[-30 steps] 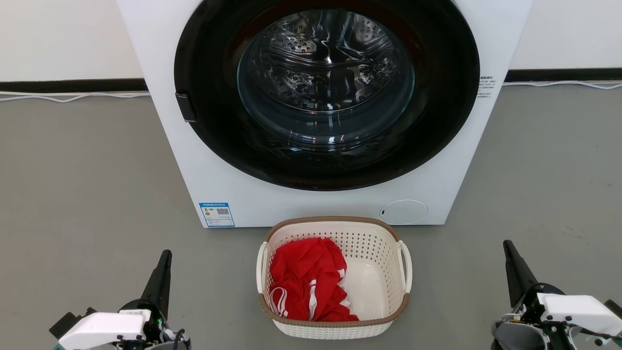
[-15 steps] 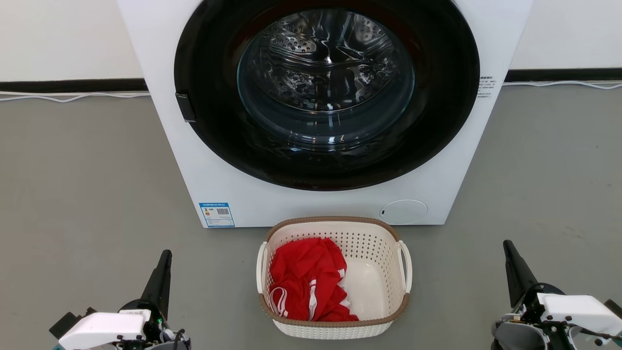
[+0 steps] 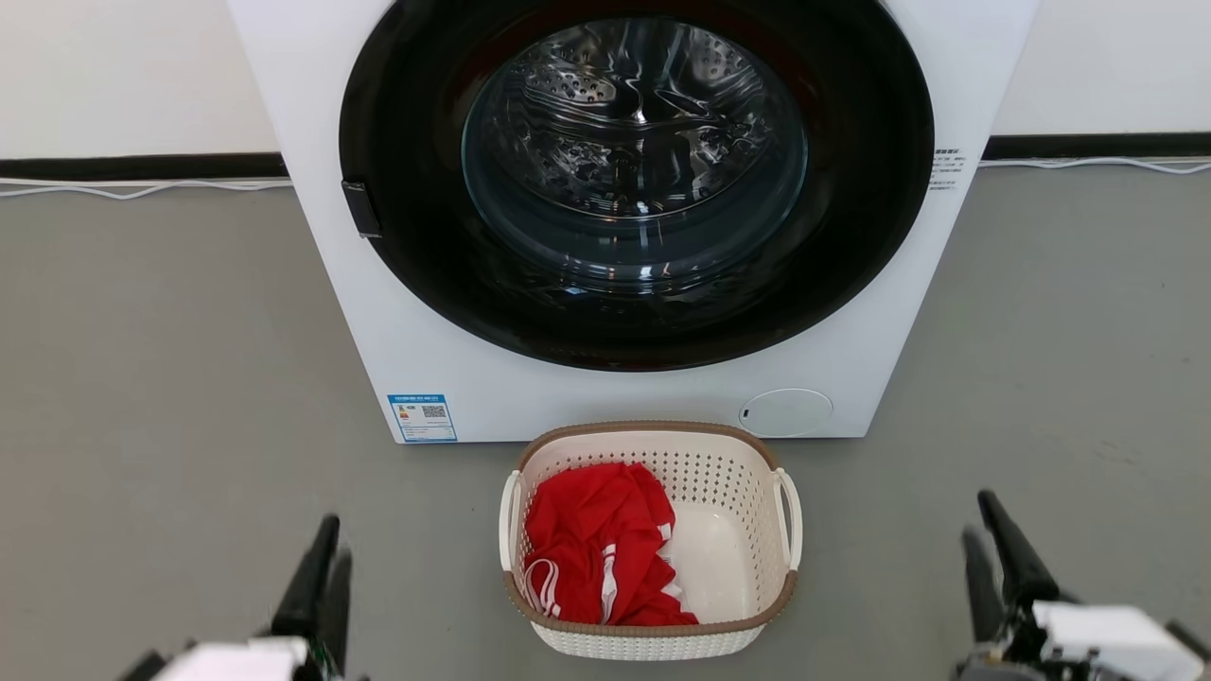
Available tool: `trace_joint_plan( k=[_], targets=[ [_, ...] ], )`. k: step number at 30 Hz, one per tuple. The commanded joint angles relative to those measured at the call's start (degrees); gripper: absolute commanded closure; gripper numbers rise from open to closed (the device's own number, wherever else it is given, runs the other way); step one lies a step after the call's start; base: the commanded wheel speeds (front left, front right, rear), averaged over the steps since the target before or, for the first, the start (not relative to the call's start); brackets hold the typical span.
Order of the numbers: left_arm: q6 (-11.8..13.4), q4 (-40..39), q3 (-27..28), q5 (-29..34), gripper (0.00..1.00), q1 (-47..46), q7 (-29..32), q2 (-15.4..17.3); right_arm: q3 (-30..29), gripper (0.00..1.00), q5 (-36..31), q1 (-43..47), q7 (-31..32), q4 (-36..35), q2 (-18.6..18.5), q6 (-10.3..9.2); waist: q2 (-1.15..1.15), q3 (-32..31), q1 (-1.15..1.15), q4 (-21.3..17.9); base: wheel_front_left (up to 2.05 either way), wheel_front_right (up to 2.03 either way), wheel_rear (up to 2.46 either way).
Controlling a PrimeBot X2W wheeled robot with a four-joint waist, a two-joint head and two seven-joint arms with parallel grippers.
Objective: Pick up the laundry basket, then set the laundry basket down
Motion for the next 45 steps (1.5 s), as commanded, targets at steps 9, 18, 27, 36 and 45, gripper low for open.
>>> trace_joint_plan(
  k=[9,18,27,36,45],
  targets=[
    [0.0,-0.4,-0.6,0.4,0.00,0.6,-1.3,0.0,0.9,0.00,-0.9,0.6,-1.3,-0.6,0.0,0.03,0.00,-0.2,0.12,0.1,0.00,0.00,0.00],
    [0.0,-0.6,-0.8,4.2,0.00,1.1,-2.8,0.1,1.5,0.00,-6.7,0.9,-2.8,-1.7,-0.1,0.06,0.00,-0.1,0.00,0.3,0.00,0.00,0.00],
    [0.8,-1.5,-0.9,11.0,0.00,1.5,-4.3,0.2,2.5,0.00,-16.4,1.1,-4.3,-3.0,-0.2,0.09,0.00,-0.3,0.00,0.4,0.00,0.00,0.00],
    [1.7,-2.5,-1.5,19.2,0.00,2.1,-5.8,0.3,3.7,0.00,-26.9,1.1,-5.8,-3.9,-0.3,0.12,0.00,-0.5,0.00,0.5,0.00,0.00,0.00],
    [2.1,-2.9,-2.0,27.2,0.00,2.6,-7.3,0.4,4.5,0.00,-35.9,0.9,-7.3,-3.8,-0.3,0.15,0.00,-0.7,0.00,0.7,0.00,0.00,0.00]
  ],
)
